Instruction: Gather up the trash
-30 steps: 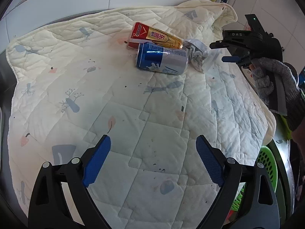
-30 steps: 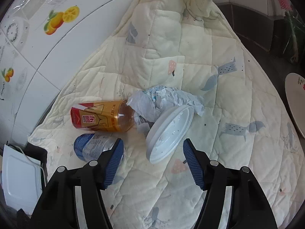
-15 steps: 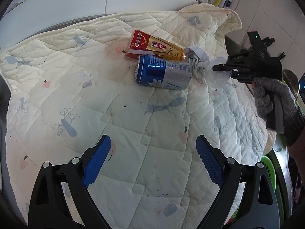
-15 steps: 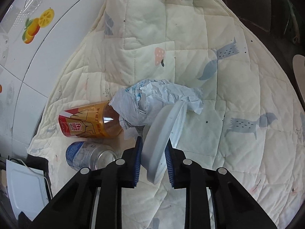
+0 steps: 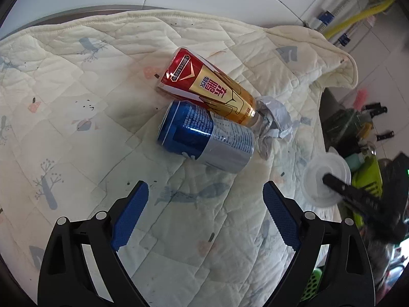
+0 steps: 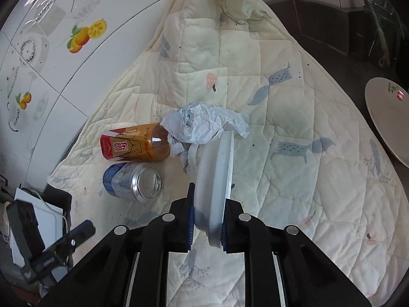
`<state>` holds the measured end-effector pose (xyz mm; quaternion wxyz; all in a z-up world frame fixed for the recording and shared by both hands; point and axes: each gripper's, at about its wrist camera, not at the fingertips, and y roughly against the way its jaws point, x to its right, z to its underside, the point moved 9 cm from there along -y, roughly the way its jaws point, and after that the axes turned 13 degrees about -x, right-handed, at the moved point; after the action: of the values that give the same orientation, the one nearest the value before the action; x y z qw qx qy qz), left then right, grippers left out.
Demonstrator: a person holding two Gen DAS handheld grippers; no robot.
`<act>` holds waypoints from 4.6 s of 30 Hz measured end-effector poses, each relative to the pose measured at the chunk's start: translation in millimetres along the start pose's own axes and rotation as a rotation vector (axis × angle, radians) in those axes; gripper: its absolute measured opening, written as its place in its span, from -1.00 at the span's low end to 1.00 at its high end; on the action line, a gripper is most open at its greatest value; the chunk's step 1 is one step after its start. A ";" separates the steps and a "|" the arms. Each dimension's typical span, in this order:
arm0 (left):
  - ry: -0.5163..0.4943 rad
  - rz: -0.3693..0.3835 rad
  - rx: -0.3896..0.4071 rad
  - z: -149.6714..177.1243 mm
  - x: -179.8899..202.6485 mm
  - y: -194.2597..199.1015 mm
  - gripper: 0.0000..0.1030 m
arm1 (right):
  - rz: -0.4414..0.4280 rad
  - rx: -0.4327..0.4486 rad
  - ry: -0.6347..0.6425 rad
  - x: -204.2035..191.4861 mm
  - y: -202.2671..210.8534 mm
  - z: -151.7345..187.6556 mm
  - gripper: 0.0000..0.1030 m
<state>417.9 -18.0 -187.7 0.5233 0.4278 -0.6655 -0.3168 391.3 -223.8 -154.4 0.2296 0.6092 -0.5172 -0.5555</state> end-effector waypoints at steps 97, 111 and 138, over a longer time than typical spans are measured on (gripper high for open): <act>-0.713 0.009 0.081 261.6 193.1 69.5 -0.61 | 0.136 0.088 -0.097 153.4 157.7 299.6 -0.31; -0.753 0.047 -0.093 327.3 217.5 13.4 -0.55 | 0.161 0.166 -0.096 159.4 201.9 324.6 0.01; -0.516 -0.018 -0.011 263.2 150.5 33.3 0.20 | 0.121 0.118 -0.017 127.1 176.3 291.3 0.12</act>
<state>142.3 -146.0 -160.9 0.3356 0.3357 -0.7716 -0.4235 39.4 -313.8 -140.4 0.2223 0.5846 -0.5867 -0.5144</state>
